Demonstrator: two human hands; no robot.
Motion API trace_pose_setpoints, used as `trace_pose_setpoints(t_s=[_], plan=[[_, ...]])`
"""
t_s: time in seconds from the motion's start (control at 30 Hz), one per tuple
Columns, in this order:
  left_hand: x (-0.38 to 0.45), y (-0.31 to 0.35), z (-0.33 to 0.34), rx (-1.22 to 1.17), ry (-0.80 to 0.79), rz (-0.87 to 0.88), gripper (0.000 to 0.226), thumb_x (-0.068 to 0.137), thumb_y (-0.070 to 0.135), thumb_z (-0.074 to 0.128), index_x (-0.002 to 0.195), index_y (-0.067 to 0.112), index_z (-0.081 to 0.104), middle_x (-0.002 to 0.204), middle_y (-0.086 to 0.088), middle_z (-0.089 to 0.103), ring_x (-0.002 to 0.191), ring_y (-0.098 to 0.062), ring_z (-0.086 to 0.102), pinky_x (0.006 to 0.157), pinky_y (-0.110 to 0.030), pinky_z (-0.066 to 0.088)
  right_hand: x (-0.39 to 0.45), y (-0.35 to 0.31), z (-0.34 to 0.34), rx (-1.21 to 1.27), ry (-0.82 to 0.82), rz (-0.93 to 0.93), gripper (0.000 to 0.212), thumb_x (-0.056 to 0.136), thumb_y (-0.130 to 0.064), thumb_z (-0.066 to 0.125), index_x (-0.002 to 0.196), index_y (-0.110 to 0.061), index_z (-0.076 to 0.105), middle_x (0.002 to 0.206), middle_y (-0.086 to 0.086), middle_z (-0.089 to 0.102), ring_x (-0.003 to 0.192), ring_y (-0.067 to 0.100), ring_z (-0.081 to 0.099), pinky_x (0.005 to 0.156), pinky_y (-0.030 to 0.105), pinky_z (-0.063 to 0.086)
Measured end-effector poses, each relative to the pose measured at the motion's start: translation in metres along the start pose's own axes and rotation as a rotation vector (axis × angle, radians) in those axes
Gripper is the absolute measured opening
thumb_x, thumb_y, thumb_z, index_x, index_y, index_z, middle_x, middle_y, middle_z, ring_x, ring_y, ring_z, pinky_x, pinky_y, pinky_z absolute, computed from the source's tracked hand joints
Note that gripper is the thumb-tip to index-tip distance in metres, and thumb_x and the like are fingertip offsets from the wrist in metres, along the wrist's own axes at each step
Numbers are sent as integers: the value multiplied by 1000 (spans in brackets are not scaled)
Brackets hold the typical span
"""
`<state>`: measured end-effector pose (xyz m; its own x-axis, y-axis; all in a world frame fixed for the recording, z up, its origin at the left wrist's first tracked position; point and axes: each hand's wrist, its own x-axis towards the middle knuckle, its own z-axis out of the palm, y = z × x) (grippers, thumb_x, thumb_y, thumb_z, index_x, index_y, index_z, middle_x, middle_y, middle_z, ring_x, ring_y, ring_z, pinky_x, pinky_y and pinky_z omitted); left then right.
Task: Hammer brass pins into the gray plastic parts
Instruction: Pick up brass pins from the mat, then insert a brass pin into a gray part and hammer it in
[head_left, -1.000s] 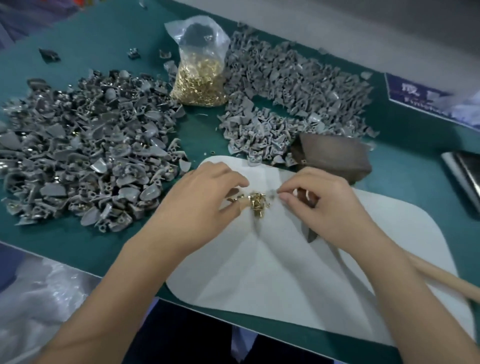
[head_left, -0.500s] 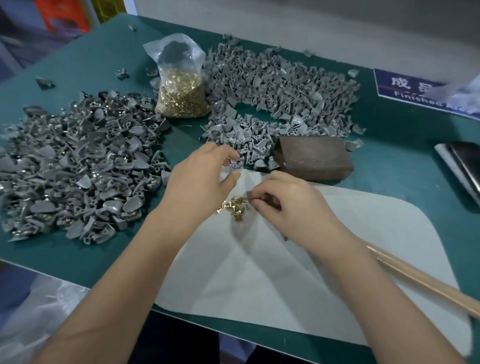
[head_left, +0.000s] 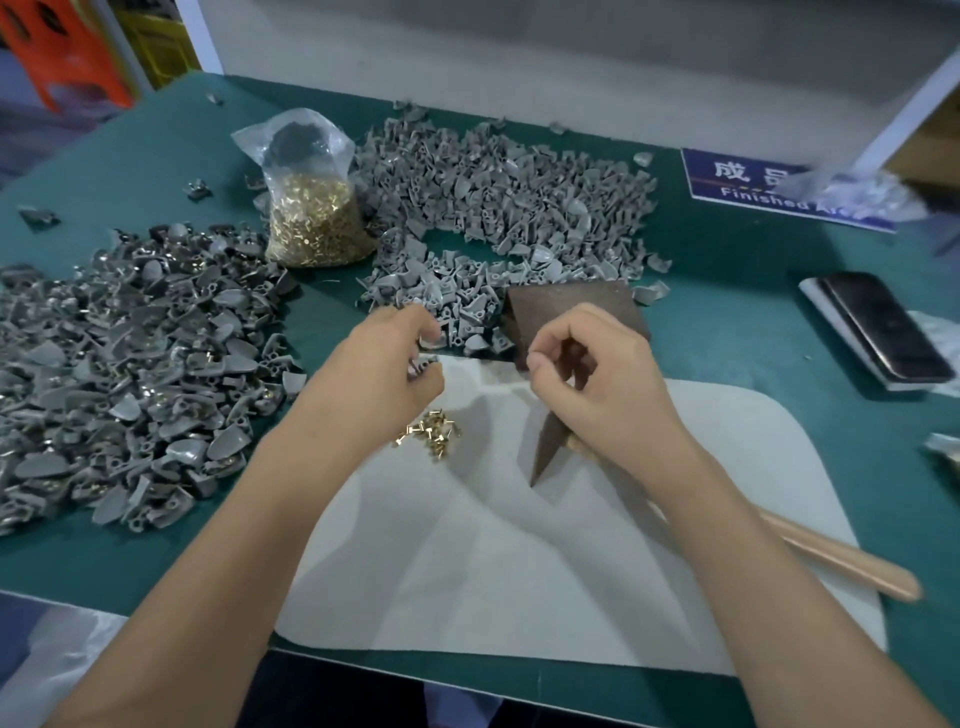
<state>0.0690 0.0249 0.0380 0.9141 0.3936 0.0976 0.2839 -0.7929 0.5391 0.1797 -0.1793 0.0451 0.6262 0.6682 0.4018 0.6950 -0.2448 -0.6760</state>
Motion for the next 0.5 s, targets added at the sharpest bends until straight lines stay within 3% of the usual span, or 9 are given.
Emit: trace_pose_setpoints(t_s=[0.1, 0.23, 0.33, 0.43, 0.5], plan=[[3, 15, -4, -169, 100, 77, 19, 94, 25, 66, 108, 38, 69, 92, 10, 53, 82, 3, 52, 72, -4, 38, 4, 15, -17, -85, 160, 77, 7, 88, -18, 66, 85, -23, 64, 88, -11, 62, 84, 11, 60, 73, 23, 45], [17, 39, 0, -289, 125, 117, 19, 96, 30, 65, 109, 42, 73, 92, 13, 55, 82, 3, 53, 73, -4, 37, 8, 42, -48, -111, 455, 358, 3, 89, -21, 63, 88, -23, 65, 88, -11, 67, 86, 1, 62, 79, 22, 48], [30, 51, 9, -344, 126, 143, 22, 97, 27, 65, 114, 37, 75, 91, 10, 58, 83, 2, 53, 76, -17, 42, 8, 52, -52, -88, 440, 460, 7, 88, -19, 64, 82, -22, 66, 78, -15, 67, 75, -6, 62, 73, 18, 49], [45, 60, 13, -396, 124, 174, 22, 98, 28, 66, 116, 34, 77, 88, 20, 59, 82, 9, 55, 72, -6, 38, 6, 51, -47, -47, 398, 498, 8, 85, -19, 65, 78, -23, 68, 72, -13, 68, 71, 4, 64, 71, 27, 52], [54, 65, 13, -450, 106, 187, 21, 96, 28, 69, 115, 35, 77, 95, 24, 66, 85, 14, 60, 76, -5, 44, 6, 49, -45, -56, 397, 498, 10, 84, -18, 65, 76, -24, 67, 69, -19, 67, 68, 1, 62, 68, 23, 48]])
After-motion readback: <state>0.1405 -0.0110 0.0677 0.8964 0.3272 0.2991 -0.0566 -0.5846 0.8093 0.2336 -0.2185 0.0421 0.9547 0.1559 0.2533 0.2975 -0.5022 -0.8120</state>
